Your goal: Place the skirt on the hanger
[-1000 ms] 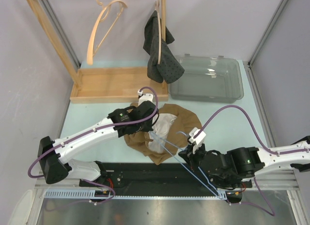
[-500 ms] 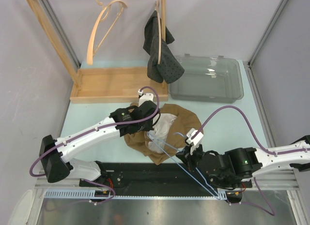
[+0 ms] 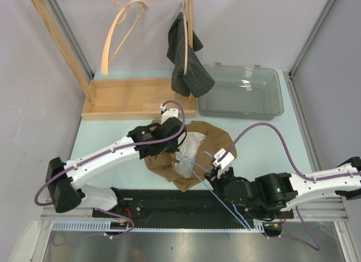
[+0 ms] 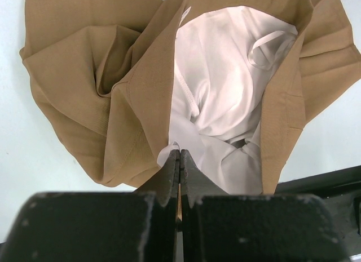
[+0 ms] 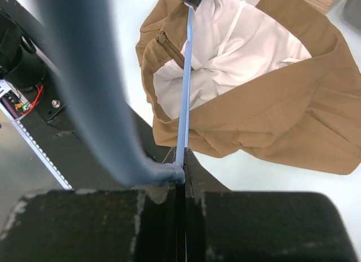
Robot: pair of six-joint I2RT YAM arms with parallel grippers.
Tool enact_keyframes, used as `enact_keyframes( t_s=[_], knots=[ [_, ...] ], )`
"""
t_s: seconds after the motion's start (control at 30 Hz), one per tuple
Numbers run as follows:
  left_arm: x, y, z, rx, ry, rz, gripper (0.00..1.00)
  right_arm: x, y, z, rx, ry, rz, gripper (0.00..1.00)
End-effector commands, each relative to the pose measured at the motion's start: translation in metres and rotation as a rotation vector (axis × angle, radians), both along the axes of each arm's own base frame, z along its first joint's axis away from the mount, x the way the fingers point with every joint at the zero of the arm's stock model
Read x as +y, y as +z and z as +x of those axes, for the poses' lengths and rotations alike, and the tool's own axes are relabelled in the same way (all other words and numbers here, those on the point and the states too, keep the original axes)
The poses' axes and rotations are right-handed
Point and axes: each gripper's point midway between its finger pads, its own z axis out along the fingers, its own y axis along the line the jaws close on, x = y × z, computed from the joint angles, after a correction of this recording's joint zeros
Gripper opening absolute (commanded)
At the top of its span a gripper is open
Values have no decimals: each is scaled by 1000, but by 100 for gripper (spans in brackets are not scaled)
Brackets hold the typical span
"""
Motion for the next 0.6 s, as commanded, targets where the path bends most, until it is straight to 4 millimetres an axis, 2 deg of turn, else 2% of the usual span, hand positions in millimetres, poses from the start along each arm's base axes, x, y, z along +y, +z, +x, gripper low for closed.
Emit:
enact_keyframes(
  t_s=[0.0,0.13,0.57],
  knots=[
    [-2,17,6,-37,28,-41,0,-9,33,11,-10,-68,106,0],
    [-2,16,6,-35,27,-38,0,-11,31,11,-12,-71,98,0],
    [-9,24,3,-31,5,-61,0,2,24,15,-35,-108,65,0]
  ],
)
